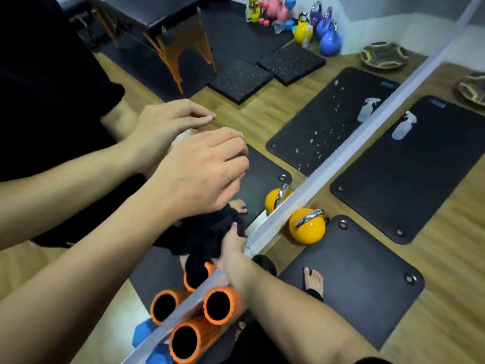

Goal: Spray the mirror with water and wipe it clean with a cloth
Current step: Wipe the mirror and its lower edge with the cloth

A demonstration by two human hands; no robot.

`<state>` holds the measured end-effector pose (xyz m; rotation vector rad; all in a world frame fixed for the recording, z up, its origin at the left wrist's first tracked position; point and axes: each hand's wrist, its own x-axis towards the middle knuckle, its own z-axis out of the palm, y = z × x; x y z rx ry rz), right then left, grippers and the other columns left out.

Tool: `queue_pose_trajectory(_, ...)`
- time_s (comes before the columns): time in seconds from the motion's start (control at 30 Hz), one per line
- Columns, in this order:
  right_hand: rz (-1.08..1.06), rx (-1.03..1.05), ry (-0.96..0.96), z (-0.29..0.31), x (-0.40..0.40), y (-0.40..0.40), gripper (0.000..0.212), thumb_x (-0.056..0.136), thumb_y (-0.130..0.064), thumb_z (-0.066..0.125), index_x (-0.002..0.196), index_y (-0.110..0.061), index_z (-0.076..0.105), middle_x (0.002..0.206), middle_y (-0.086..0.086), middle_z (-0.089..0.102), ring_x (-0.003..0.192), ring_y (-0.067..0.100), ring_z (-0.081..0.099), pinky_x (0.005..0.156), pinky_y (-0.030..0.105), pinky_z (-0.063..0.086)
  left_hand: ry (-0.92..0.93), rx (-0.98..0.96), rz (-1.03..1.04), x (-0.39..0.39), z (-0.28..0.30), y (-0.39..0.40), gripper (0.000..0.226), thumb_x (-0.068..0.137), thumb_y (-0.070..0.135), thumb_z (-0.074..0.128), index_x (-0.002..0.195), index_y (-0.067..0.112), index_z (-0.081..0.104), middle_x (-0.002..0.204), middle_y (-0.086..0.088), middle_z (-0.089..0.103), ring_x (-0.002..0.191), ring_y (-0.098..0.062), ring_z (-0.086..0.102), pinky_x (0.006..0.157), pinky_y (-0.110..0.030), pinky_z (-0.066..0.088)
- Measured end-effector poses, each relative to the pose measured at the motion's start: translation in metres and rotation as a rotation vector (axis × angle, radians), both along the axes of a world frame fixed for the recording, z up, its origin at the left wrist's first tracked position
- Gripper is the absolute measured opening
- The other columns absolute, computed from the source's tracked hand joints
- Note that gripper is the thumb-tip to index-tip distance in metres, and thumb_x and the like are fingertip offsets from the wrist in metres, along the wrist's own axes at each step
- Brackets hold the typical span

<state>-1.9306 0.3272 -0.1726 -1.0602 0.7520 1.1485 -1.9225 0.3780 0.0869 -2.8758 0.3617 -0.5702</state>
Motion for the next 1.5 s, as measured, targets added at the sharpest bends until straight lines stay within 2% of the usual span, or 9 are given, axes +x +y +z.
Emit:
queue_pose_trajectory(0.2,-0.204,-0.202,-0.241,0.014,0.214,0.017,0.063,0.069,-0.056,0.057,0.123,-0.025,0.058,0.122,0.011,0.066,0.099,0.035,0.066,0.079,0.056,0.06,0.049,-0.019,0.019,0.054,-0.005,-0.009,0.018,0.096,0.015,0.056,0.089,0.006,0.07,0.101,-0.01,0.069,0.111,-0.034,0.065,0.093,-0.045,0.053)
queue_pose_trajectory(0.27,-0.272,-0.254,-0.341,0.056,0.283,0.01,0.067,0.066,-0.057,0.058,0.125,-0.024,0.059,0.129,0.012,0.061,0.106,0.034,0.063,0.087,0.052,0.058,0.059,-0.024,0.029,0.075,-0.005,-0.01,0.018,0.096,0.015,0.056,0.09,0.006,0.07,0.102,-0.011,0.069,0.112,-0.035,0.065,0.097,-0.044,0.052)
queue_pose_trajectory(0.4,-0.355,-0.252,-0.667,0.147,0.382,-0.011,0.054,0.09,-0.045,0.064,0.137,-0.021,0.054,0.141,0.011,0.051,0.115,0.031,0.057,0.099,0.041,0.049,0.044,-0.001,0.031,0.114,0.001,-0.013,0.016,0.095,0.014,0.058,0.091,0.005,0.07,0.103,-0.011,0.068,0.115,-0.035,0.064,0.103,-0.04,0.049)
queue_pose_trajectory(0.57,-0.392,-0.168,-0.952,0.19,0.426,-0.021,0.047,0.094,-0.043,0.062,0.136,-0.024,0.051,0.134,0.007,0.044,0.106,0.019,0.055,0.096,0.04,0.05,-0.004,-0.011,0.057,0.147,0.005,-0.016,0.014,0.094,0.013,0.06,0.089,0.006,0.071,0.101,-0.01,0.07,0.113,-0.033,0.065,0.099,-0.041,0.05)
queue_pose_trajectory(0.8,-0.36,-0.232,-0.789,0.132,0.325,-0.01,0.059,0.099,-0.046,0.055,0.148,-0.018,0.038,0.147,0.015,0.035,0.126,0.035,0.049,0.099,0.032,0.037,-0.033,0.006,0.055,0.148,0.001,-0.01,0.019,0.095,0.014,0.056,0.085,0.007,0.071,0.096,-0.008,0.07,0.105,-0.032,0.068,0.106,-0.043,0.046)
queue_pose_trajectory(0.93,-0.189,-0.271,-0.6,0.1,0.215,-0.007,0.063,0.099,-0.047,0.054,0.149,-0.013,0.036,0.146,0.022,0.039,0.13,0.04,0.046,0.108,0.042,0.038,-0.032,0.035,0.031,0.149,-0.002,-0.005,0.018,0.094,0.014,0.057,0.083,0.008,0.071,0.094,-0.008,0.07,0.102,-0.033,0.068,0.103,-0.044,0.047)
queue_pose_trajectory(1.17,0.199,-0.222,-0.291,0.065,0.079,-0.011,0.068,0.102,-0.049,0.047,0.154,-0.012,0.026,0.15,0.023,0.039,0.137,0.038,0.042,0.11,0.037,0.031,-0.013,0.052,0.083,0.151,-0.01,-0.009,0.022,0.095,0.022,0.055,0.083,0.009,0.068,0.095,-0.008,0.068,0.105,-0.033,0.065,0.101,-0.048,0.047)
queue_pose_trajectory(1.3,0.253,-0.218,-0.228,0.059,0.105,-0.013,0.067,0.103,-0.047,0.046,0.151,-0.006,0.027,0.151,0.023,0.04,0.136,0.038,0.044,0.11,0.038,0.034,0.053,0.004,0.036,0.156,-0.01,-0.011,0.018,0.093,0.021,0.057,0.085,0.011,0.07,0.097,-0.008,0.068,0.107,-0.033,0.065,0.103,-0.046,0.046)
queue_pose_trajectory(1.5,-0.046,-0.205,-0.253,0.038,0.255,-0.003,0.061,0.082,-0.06,0.059,0.127,-0.019,0.053,0.131,0.016,0.058,0.116,0.038,0.06,0.097,0.05,0.052,0.048,-0.042,-0.008,0.207,-0.006,-0.022,0.021,0.095,0.019,0.054,0.088,0.009,0.071,0.099,-0.008,0.069,0.111,-0.032,0.065,0.103,-0.042,0.05)
